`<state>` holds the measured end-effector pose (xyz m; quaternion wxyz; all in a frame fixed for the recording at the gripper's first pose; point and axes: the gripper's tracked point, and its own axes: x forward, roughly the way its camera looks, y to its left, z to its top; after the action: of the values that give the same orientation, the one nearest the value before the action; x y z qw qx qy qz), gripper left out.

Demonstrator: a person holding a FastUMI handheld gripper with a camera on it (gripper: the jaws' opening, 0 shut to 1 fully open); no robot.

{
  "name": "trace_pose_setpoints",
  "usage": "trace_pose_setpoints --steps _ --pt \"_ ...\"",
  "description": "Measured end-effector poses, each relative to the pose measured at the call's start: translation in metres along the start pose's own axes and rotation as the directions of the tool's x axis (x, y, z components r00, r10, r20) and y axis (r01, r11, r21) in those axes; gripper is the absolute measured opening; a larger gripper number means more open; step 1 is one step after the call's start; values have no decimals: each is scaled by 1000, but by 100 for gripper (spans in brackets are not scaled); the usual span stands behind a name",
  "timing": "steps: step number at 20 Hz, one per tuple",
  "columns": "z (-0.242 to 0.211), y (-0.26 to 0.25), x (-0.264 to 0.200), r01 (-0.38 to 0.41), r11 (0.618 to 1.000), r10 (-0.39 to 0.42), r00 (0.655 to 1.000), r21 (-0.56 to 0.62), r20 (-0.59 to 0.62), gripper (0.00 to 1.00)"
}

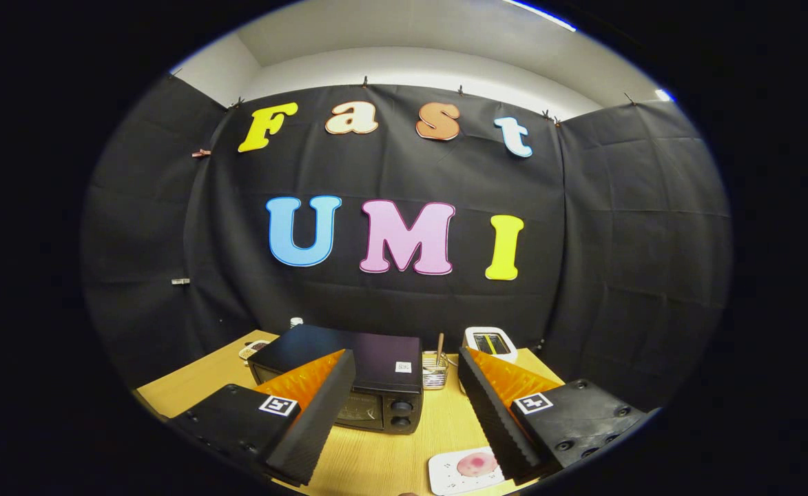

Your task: Open the toaster oven, put the food inside, and close the toaster oven door.

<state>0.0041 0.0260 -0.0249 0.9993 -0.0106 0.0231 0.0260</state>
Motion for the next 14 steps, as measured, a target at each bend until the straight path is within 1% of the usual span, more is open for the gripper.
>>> trace_pose_setpoints --steps 8,14 --pt "-11 14 11 -13 1000 14 999 17 -32 98" --pt "-23 45 39 -31 998 34 998 52 -60 98"
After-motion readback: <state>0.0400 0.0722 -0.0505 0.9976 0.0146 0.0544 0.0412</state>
